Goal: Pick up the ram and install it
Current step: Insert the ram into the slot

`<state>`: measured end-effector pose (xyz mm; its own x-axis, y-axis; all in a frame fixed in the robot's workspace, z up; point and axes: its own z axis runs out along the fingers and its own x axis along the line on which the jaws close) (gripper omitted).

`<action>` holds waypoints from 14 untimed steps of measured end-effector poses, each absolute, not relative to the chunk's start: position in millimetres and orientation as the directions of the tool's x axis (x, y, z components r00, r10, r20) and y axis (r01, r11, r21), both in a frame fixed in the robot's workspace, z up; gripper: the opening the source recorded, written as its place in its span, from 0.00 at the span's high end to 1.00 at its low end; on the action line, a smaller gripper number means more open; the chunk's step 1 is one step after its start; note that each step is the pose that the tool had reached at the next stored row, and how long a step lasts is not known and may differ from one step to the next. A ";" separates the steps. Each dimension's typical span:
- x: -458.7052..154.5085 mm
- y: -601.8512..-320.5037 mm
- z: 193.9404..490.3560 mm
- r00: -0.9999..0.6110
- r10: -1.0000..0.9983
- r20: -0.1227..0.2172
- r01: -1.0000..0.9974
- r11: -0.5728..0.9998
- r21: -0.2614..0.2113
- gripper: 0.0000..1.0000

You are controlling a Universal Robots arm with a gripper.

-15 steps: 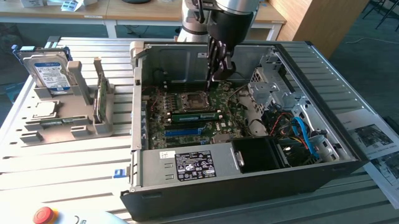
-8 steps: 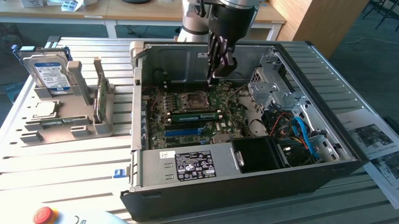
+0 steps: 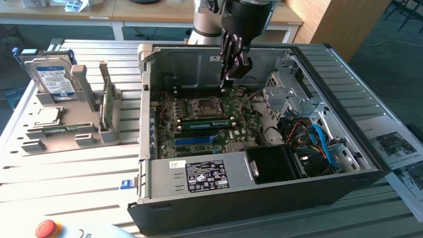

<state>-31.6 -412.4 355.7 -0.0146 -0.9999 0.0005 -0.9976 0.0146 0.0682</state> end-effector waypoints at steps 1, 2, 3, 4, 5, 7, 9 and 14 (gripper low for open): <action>-31.5 -412.4 355.7 -0.014 -1.000 0.001 -0.998 0.014 0.068 0.69; -31.5 -412.4 355.8 -0.015 -1.000 0.001 -0.998 0.015 0.068 0.69; -31.5 -412.4 355.8 -0.015 -1.000 0.001 -0.998 0.015 0.068 0.69; -31.5 -412.4 355.8 -0.015 -1.000 0.001 -0.998 0.015 0.068 0.69; -31.6 -412.4 355.8 -0.014 -1.000 0.001 -0.998 0.014 0.068 0.69; -32.0 -412.1 356.0 -0.014 -1.000 0.003 -0.998 0.015 0.064 0.69; -32.4 -411.6 355.8 -0.015 -1.000 0.005 -0.998 0.015 0.059 0.69; -34.2 -410.8 355.8 -0.015 -1.000 0.010 -0.999 0.015 0.047 0.69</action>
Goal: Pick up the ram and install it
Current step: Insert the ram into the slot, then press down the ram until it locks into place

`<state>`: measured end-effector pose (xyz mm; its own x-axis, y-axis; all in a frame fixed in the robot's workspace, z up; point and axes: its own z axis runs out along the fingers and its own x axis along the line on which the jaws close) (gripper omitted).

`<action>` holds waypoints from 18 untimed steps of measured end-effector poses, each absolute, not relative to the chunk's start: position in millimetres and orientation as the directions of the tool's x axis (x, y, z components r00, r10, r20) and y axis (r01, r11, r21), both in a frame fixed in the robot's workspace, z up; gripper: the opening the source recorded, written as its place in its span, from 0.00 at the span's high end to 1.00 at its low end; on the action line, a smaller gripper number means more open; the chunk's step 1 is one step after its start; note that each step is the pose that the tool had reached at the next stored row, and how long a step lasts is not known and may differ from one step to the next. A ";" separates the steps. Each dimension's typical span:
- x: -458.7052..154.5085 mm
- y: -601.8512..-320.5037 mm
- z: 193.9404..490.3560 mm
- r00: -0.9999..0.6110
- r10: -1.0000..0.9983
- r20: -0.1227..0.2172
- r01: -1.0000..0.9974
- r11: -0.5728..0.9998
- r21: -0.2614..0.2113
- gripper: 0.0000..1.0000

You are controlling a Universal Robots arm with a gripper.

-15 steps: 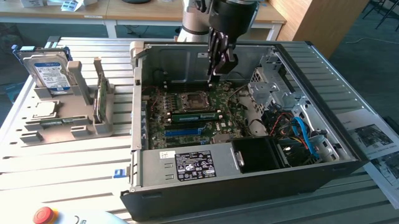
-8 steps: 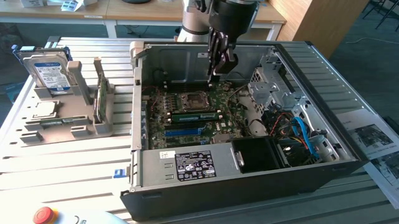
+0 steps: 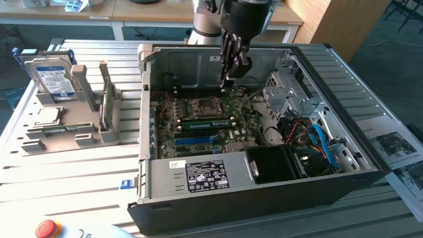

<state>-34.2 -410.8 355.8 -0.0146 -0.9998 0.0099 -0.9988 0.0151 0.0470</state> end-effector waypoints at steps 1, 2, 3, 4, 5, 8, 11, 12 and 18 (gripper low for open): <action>-34.5 -410.6 355.8 -0.015 -1.000 0.011 -0.999 0.015 0.045 0.69; -34.9 -410.5 355.8 -0.015 -1.000 0.012 -0.999 0.015 0.042 0.69; -35.3 -410.3 355.8 -0.015 -1.000 0.013 -0.999 0.015 0.040 0.69; -35.8 -410.2 355.8 -0.015 -1.000 0.014 -0.999 0.015 0.038 0.69; -36.2 -410.1 355.8 -0.015 -1.000 0.014 -0.999 0.015 0.035 0.69; -37.3 -409.8 355.8 -0.015 -1.000 0.016 -0.999 0.015 0.030 0.69; -38.1 -409.7 355.7 -0.015 -1.000 0.017 -1.000 0.015 0.025 0.69; -38.1 -409.7 355.7 -0.015 -1.000 0.017 -1.000 0.015 0.025 0.69; -38.2 -409.7 355.8 -0.015 -1.000 0.018 -1.000 0.015 0.024 0.69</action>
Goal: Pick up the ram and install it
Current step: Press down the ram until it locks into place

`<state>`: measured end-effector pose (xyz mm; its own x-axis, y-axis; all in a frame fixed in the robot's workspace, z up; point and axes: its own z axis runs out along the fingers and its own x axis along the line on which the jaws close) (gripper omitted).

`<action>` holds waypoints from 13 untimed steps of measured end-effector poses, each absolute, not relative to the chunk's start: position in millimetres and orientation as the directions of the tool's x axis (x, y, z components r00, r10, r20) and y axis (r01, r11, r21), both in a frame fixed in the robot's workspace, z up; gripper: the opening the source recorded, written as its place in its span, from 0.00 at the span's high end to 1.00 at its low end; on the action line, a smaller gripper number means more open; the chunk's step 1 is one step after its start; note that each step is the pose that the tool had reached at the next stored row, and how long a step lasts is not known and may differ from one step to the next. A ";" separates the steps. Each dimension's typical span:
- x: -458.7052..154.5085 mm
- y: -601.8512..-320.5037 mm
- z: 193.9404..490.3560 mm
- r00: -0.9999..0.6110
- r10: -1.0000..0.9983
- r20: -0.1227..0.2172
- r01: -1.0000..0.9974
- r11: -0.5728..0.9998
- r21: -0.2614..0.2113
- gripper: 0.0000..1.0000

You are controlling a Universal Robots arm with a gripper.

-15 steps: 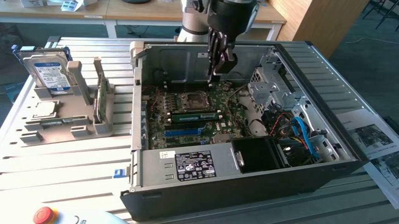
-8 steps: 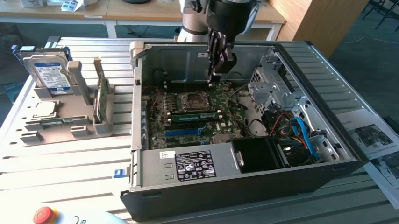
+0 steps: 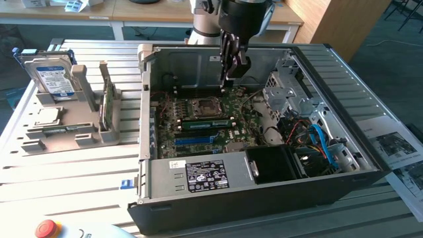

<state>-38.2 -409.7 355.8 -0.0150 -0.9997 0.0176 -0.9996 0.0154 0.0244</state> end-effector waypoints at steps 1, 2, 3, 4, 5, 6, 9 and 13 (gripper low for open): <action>-38.2 -409.7 355.8 -0.015 -1.000 0.018 -1.000 0.015 0.024 0.69; -38.2 -409.7 355.8 -0.015 -1.000 0.018 -1.000 0.015 0.024 0.69; -38.2 -409.7 355.8 -0.015 -1.000 0.018 -1.000 0.015 0.024 0.69; -38.2 -409.7 355.8 -0.015 -1.000 0.018 -1.000 0.015 0.024 0.69; -38.2 -409.7 355.8 -0.015 -1.000 0.018 -1.000 0.015 0.024 0.69; -38.2 -409.7 355.8 -0.015 -1.000 0.018 -1.000 0.015 0.024 0.69; -38.2 -409.7 355.8 -0.015 -1.000 0.018 -1.000 0.015 0.024 0.77; -38.2 -409.7 355.8 -0.015 -1.000 0.018 -1.000 0.015 0.024 0.90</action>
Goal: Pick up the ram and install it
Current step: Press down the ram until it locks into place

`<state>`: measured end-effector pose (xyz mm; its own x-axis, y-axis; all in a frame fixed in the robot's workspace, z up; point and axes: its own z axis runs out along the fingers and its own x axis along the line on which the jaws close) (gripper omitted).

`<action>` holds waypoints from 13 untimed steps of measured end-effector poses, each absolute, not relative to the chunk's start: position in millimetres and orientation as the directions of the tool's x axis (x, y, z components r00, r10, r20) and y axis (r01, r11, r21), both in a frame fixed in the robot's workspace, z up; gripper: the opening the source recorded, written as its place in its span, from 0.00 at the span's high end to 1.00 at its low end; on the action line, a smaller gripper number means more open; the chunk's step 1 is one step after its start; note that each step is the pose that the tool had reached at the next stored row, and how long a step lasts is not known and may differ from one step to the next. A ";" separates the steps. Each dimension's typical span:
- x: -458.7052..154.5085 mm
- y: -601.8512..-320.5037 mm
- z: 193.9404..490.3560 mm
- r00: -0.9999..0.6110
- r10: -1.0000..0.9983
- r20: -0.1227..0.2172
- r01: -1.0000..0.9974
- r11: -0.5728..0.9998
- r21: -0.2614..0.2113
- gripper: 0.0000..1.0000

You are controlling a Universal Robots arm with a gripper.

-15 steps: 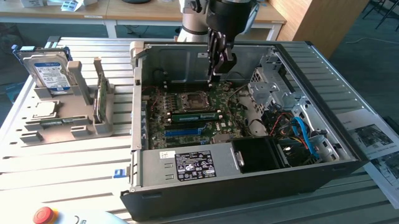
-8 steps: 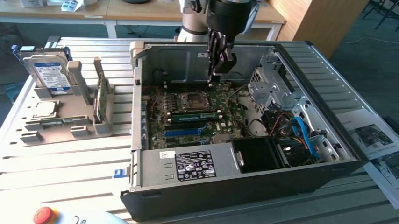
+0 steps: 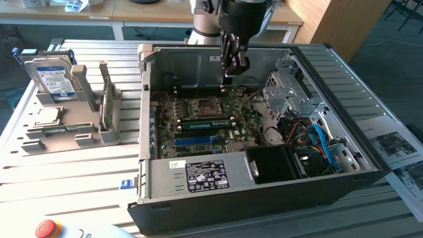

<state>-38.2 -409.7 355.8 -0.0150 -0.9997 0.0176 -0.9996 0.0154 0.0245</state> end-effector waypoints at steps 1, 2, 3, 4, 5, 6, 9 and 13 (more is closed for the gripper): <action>-38.2 -409.7 355.8 -0.015 -1.000 0.018 -1.000 0.015 0.024 0.90; -38.2 -409.7 355.8 -0.015 -1.000 0.018 -1.000 0.015 0.024 0.90; -38.2 -409.7 355.8 -0.015 -1.000 0.018 -1.000 0.015 0.024 0.90; -38.2 -409.7 355.8 -0.015 -1.000 0.018 -1.000 0.015 0.024 0.90; -38.2 -409.7 355.8 -0.015 -1.000 0.018 -1.000 0.015 0.024 0.90; -38.2 -409.7 355.8 -0.015 -1.000 0.018 -1.000 0.015 0.024 0.90; -38.2 -409.7 355.8 -0.015 -1.000 0.018 -1.000 0.015 0.024 0.90; -36.2 -409.8 355.8 -0.015 -1.000 0.018 -1.000 0.015 0.024 0.90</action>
<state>-36.2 -409.8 355.8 -0.0150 -0.9997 0.0176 -0.9996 0.0154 0.0244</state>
